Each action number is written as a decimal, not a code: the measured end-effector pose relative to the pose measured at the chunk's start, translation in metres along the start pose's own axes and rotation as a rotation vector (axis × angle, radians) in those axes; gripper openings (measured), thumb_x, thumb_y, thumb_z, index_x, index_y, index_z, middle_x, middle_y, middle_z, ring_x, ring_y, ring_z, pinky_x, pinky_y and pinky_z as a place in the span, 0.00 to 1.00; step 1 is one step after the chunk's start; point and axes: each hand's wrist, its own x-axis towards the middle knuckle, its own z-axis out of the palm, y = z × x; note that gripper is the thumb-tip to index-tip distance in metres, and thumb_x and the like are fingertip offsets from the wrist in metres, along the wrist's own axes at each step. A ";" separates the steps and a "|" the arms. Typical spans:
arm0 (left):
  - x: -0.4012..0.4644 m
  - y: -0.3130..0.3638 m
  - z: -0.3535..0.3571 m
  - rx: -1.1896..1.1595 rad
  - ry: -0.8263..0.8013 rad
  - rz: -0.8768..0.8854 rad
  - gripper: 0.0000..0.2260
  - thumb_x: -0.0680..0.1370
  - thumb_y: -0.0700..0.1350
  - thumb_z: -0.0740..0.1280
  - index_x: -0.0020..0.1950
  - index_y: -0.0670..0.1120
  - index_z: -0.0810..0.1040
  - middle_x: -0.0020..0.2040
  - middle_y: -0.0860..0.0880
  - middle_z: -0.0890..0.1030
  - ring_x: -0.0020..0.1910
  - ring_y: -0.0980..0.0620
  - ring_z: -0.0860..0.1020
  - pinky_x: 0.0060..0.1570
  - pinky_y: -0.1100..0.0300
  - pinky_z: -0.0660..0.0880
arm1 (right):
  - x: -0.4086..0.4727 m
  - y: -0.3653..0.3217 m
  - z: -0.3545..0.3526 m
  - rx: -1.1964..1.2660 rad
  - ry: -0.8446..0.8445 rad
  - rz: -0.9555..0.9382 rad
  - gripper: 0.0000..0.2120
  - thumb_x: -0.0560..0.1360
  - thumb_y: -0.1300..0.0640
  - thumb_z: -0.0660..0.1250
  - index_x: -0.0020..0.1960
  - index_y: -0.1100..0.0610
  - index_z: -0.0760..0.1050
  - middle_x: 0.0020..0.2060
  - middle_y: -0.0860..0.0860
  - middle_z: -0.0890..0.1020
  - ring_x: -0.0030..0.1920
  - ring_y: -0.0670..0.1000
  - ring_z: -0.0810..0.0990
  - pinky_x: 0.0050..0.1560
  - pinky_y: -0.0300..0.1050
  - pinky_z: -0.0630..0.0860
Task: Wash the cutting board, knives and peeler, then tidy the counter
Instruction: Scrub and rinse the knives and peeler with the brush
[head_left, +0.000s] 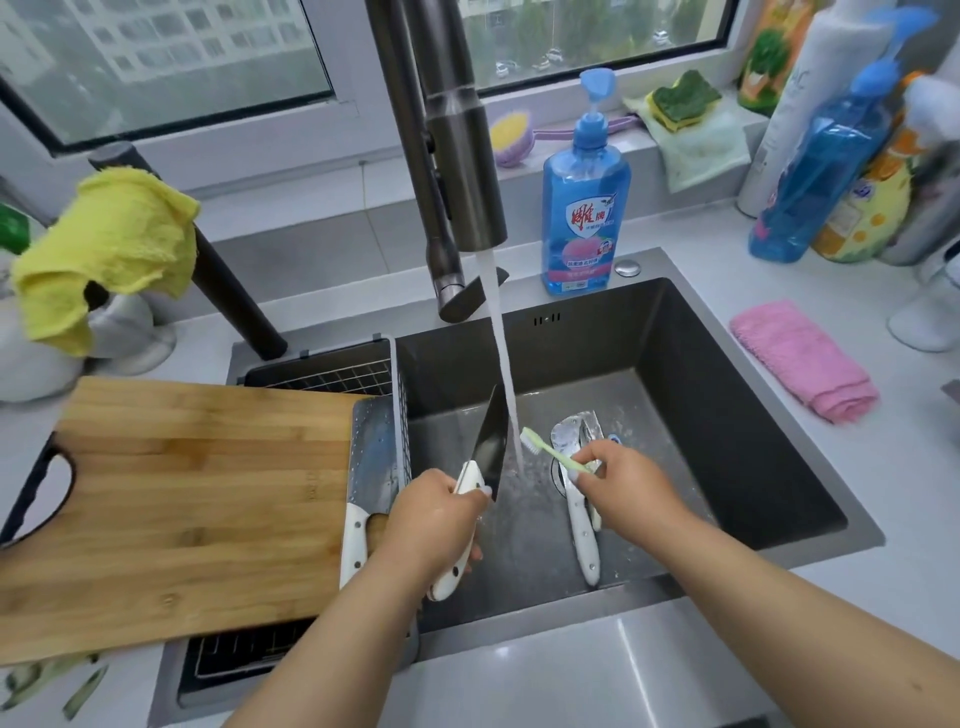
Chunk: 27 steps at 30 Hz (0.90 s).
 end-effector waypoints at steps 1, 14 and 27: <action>0.000 0.000 -0.001 0.009 0.005 0.003 0.08 0.78 0.48 0.66 0.50 0.44 0.73 0.40 0.40 0.82 0.29 0.48 0.80 0.32 0.56 0.78 | -0.001 -0.001 0.001 -0.007 -0.004 -0.001 0.02 0.75 0.48 0.65 0.45 0.45 0.76 0.33 0.51 0.80 0.36 0.53 0.81 0.42 0.52 0.80; -0.030 -0.010 -0.046 -0.296 0.237 0.048 0.07 0.77 0.44 0.69 0.47 0.41 0.75 0.36 0.41 0.83 0.29 0.46 0.80 0.31 0.55 0.77 | -0.004 -0.008 0.001 -0.058 -0.020 -0.014 0.02 0.76 0.48 0.64 0.45 0.45 0.75 0.35 0.51 0.81 0.36 0.54 0.81 0.40 0.51 0.79; 0.002 -0.071 -0.095 -0.189 0.452 -0.096 0.07 0.73 0.48 0.72 0.38 0.46 0.82 0.35 0.46 0.83 0.39 0.44 0.82 0.40 0.53 0.75 | 0.001 -0.014 0.005 -0.111 -0.035 -0.014 0.02 0.76 0.49 0.64 0.46 0.46 0.75 0.34 0.50 0.82 0.35 0.53 0.82 0.40 0.50 0.79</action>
